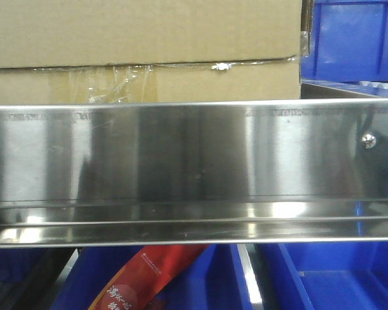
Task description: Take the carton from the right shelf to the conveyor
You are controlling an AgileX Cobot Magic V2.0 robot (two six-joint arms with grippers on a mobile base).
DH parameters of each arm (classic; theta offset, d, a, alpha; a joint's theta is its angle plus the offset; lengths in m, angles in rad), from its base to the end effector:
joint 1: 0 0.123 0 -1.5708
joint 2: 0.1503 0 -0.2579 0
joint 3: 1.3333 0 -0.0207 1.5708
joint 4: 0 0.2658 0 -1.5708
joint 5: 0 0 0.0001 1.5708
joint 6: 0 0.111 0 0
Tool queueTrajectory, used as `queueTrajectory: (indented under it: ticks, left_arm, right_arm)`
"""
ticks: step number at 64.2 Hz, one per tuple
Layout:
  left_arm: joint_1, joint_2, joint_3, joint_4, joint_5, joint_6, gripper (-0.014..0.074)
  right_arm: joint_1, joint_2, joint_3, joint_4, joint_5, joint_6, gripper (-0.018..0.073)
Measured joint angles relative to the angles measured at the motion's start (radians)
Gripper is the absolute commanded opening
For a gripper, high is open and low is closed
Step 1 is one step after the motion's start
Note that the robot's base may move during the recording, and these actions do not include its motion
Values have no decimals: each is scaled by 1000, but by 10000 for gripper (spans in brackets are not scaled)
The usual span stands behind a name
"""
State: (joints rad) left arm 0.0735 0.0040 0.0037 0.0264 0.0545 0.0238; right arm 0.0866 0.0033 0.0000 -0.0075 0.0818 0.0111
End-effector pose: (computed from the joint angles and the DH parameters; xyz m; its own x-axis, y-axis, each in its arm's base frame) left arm 0.1191 0.0089 0.2071 0.0212 0.0518 -0.9984 -0.0760 0.9958 0.0501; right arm 0.1188 0.0102 0.2055 0.0018 0.0038 -1.0000 -0.0859 0.9963 0.0036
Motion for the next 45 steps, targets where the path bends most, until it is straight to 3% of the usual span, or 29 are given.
queueTrajectory:
  ticks: [45]
  left_arm:
    - [0, 0, 0, 13, -21, 0, 15]
  right_arm:
    - [0, 0, 0, 0, -6, 0, -67]
